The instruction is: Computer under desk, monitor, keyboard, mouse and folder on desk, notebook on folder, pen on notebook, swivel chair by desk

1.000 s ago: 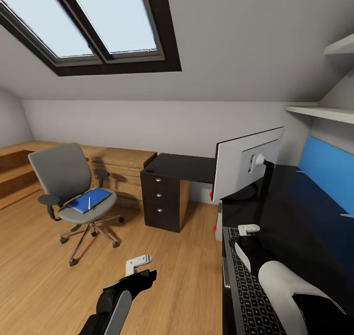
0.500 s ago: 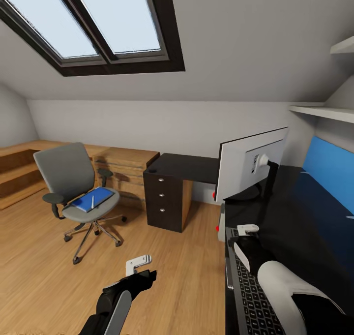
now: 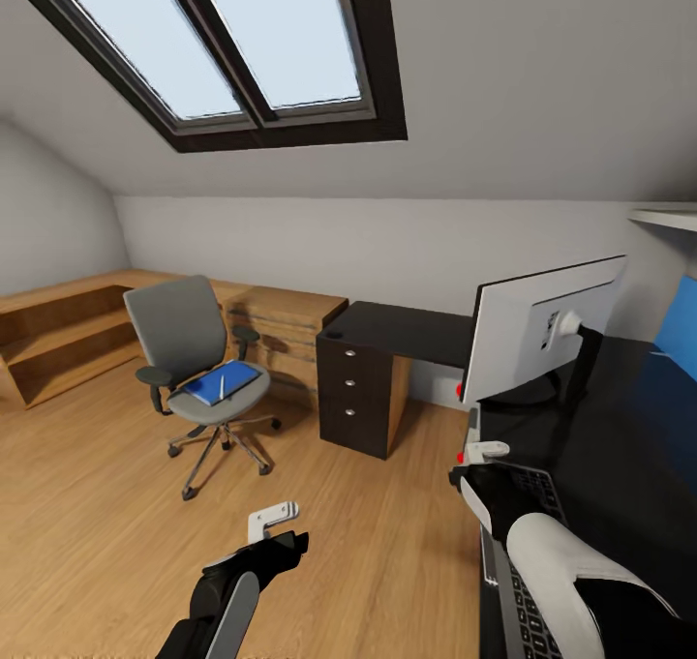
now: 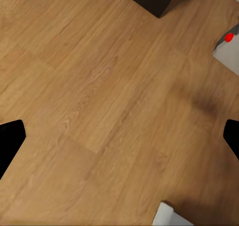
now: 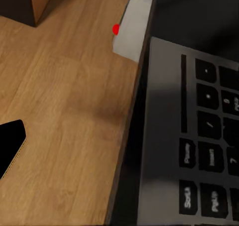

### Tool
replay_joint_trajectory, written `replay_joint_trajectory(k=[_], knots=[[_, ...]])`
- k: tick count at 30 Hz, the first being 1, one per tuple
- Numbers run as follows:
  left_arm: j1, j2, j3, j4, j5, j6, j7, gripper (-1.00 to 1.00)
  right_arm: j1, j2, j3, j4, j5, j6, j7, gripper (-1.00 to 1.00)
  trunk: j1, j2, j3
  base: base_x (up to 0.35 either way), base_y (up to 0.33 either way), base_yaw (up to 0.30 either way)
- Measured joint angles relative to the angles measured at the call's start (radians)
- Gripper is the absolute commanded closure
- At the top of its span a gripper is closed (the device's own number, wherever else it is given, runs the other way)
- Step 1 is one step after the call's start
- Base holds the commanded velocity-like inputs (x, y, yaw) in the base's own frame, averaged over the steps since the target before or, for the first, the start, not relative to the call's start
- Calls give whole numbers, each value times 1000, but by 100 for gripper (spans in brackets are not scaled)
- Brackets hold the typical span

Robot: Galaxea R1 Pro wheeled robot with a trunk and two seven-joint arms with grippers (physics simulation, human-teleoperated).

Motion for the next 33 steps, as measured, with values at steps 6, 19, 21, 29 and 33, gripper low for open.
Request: replay_joint_trajectory(k=[6,19,21,29,33], knots=[[0,0,0,1,0,0,1,-100,0,-1,0,0,0,0,0,-100,0,0,0,0,0,55],[0,0,0,1,0,0,3,-100,0,-6,0,-2,1,1,-5,-100,27,-49,-22,0,0,2],[0,0,0,1,0,0,3,-100,0,-6,0,-2,1,1,-13,-100,34,-63,-28,0,0,0],[0,0,0,1,1,0,3,-100,0,-5,0,-2,0,0,-63,-100,65,-119,-53,0,0,0],[0,0,0,1,1,0,3,-100,0,-5,0,-1,0,0,-72,-100,73,-133,-60,0,0,0]])
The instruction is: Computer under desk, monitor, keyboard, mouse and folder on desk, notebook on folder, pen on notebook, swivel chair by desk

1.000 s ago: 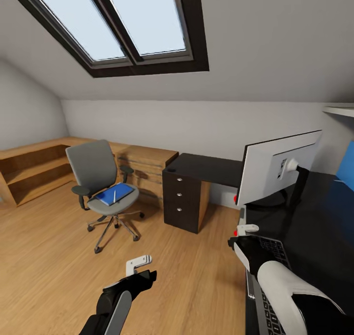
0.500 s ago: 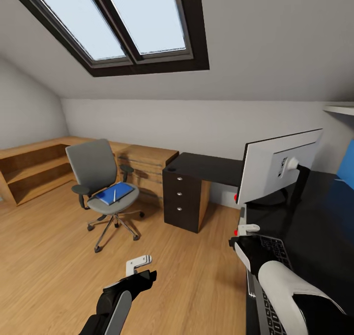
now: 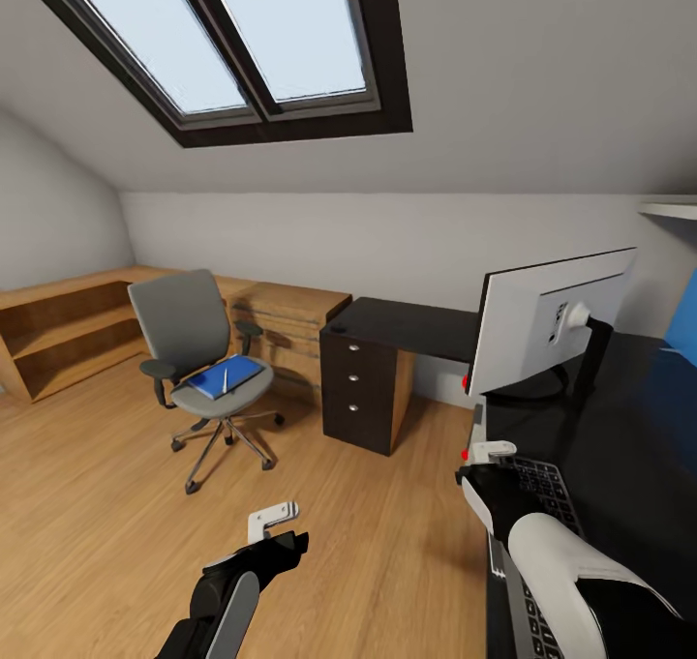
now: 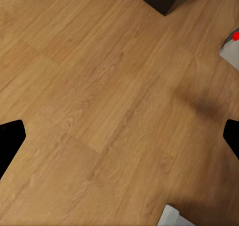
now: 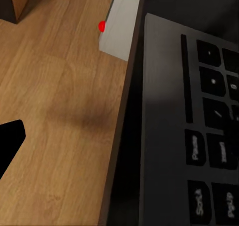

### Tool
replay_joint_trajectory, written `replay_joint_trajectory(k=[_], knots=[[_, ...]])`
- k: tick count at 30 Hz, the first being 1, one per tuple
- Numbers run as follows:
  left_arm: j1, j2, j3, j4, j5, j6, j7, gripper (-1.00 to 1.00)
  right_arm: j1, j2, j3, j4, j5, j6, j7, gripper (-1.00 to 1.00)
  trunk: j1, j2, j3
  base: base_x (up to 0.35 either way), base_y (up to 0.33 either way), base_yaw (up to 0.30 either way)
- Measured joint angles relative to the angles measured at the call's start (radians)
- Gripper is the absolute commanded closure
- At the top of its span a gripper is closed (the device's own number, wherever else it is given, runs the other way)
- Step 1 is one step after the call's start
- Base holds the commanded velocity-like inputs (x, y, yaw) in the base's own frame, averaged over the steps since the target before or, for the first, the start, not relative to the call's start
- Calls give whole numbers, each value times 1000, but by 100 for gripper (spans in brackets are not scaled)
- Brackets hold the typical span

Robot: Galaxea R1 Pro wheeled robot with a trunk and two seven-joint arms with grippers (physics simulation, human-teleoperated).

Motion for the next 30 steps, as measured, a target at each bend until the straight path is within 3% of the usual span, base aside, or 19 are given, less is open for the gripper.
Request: replay_joint_trajectory(k=[30], knots=[[0,0,0,0,-1,0,0,-100,0,-1,0,2,0,1,-4,-100,0,0,9,0,0,-45]])
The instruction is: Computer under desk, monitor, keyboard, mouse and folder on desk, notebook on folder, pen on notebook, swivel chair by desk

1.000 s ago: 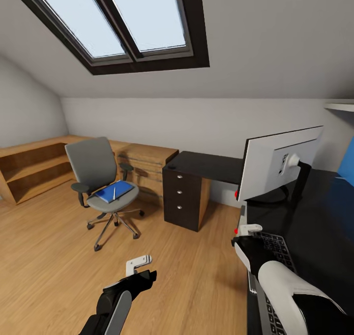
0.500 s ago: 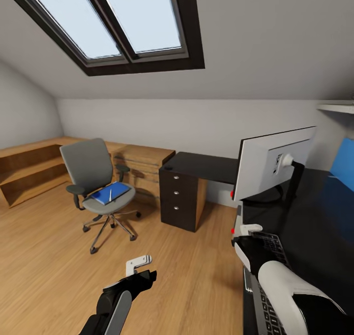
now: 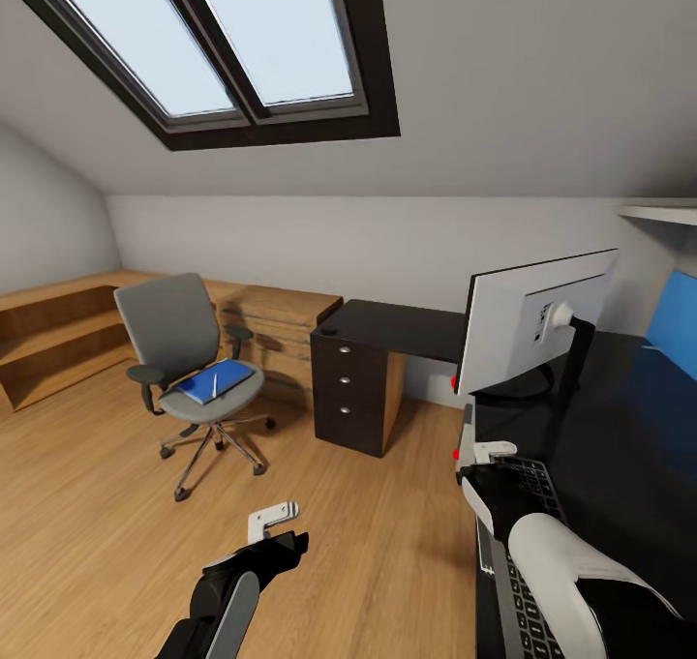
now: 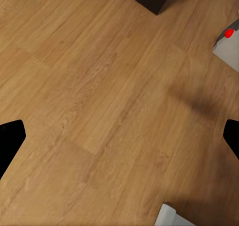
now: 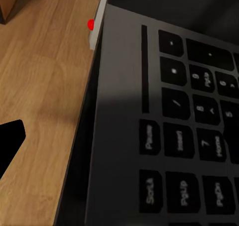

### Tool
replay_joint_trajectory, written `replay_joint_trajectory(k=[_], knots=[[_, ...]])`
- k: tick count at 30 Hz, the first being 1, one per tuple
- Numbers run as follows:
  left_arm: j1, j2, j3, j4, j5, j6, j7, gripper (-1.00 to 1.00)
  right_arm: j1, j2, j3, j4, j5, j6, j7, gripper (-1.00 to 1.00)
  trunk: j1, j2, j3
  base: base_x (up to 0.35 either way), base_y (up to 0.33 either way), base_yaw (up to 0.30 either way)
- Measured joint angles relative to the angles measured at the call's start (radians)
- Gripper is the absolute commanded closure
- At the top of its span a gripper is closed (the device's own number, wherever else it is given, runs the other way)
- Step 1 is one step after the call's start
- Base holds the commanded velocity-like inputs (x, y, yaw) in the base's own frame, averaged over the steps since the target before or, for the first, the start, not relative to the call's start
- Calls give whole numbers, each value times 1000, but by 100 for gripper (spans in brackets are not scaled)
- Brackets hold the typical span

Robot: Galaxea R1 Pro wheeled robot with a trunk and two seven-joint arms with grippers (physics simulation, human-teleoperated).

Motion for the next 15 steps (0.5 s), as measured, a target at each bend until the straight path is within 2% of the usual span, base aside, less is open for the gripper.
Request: replay_joint_trajectory(k=[15], knots=[[0,0,0,0,0,0,-1,-100,0,0,0,10,1,0,0,-100,0,0,2,0,0,-46]])
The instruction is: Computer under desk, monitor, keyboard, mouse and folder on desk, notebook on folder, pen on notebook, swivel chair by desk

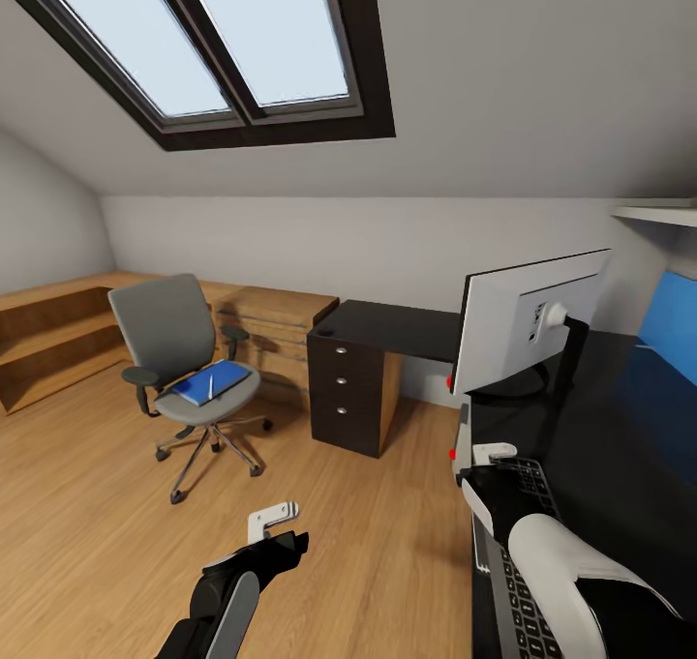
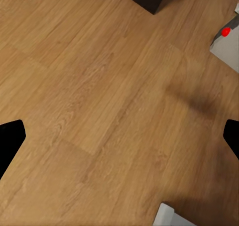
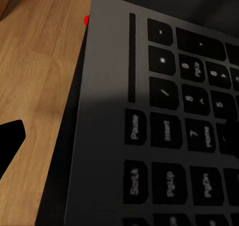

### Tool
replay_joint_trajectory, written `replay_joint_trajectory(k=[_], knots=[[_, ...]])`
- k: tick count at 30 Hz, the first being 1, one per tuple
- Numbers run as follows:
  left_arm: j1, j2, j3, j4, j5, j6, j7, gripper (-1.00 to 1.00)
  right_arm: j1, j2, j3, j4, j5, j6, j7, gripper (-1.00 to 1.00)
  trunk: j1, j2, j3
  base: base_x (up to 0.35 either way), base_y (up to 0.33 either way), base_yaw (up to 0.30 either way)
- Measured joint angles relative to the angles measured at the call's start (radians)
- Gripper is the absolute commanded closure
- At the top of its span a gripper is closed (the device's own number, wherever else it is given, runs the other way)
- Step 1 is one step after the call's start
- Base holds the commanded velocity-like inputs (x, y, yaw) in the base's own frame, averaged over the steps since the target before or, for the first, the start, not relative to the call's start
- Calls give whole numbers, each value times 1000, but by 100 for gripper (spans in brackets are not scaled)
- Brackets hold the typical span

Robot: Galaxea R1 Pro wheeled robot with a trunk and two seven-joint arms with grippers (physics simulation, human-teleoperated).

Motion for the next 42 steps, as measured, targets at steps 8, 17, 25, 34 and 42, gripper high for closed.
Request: replay_joint_trajectory(k=[8,17,25,34,42], knots=[[0,0,0,0,0,0,0,-100,0,0,0,1,0,0,0,-100,0,0,0,0,0,-6],[0,0,0,0,0,0,0,-100,0,1,0,2,0,-1,-4,-100,0,0,1,0,0,-11],[0,0,0,0,0,0,0,-100,0,1,0,1,0,-1,-6,-100,0,0,4,0,0,-116],[0,0,0,0,0,0,0,-100,0,1,0,1,0,-1,-6,-100,0,0,5,0,0,-10],[0,0,0,0,0,0,0,-100,0,1,0,1,0,-1,-7,-100,0,0,5,0,0,-3]])
